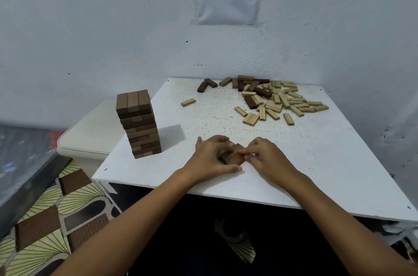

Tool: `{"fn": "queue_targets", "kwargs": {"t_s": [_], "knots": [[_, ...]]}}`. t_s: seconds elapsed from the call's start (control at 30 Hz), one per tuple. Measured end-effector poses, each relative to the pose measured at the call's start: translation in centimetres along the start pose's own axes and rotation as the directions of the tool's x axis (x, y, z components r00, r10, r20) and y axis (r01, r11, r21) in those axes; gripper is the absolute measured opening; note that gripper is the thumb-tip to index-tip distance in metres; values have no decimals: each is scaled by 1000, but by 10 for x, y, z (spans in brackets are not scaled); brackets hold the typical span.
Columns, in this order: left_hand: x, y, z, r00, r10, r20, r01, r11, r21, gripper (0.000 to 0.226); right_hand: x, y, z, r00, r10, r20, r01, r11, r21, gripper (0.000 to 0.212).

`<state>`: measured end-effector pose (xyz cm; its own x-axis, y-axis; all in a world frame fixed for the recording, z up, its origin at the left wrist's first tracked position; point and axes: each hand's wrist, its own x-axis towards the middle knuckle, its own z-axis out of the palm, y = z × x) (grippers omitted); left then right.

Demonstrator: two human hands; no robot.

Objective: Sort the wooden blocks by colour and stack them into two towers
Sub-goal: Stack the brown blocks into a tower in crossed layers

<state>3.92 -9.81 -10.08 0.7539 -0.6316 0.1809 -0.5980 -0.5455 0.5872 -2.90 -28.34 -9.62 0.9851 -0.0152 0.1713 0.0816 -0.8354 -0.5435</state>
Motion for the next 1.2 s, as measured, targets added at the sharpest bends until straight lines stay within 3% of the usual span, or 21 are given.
{"fn": "queue_targets", "kwargs": {"t_s": [0.2,0.37,0.47,0.57,0.63,0.73,0.83,1.03,1.2], "knots": [[12,1,-11,977,40,207,-23,996,-85,110,-13,-10,1,999,-2,-50,4,999,36,22],[19,7,-19,939,119,323,-117,993,-25,117,-15,-16,5,996,51,-72,-43,993,107,26],[15,3,-14,979,85,186,-38,968,-247,91,-11,-19,3,965,190,-180,-122,935,334,27],[10,7,-7,995,-102,-5,80,800,-594,66,-1,-22,3,931,346,-120,-179,714,677,32],[5,12,-2,974,-218,-63,106,684,-722,65,5,-25,6,923,380,-64,-164,538,827,42],[2,19,7,949,-298,-106,93,585,-806,61,9,-33,12,924,381,-38,-137,419,897,62],[6,23,11,931,-348,-107,101,528,-843,63,12,-42,19,928,371,-43,-121,408,905,79],[8,30,17,931,-350,-106,117,561,-820,91,17,-52,30,914,392,-107,-78,428,901,56],[9,29,20,939,-326,-113,101,570,-815,93,18,-54,34,914,390,-117,-73,441,895,54]]}}
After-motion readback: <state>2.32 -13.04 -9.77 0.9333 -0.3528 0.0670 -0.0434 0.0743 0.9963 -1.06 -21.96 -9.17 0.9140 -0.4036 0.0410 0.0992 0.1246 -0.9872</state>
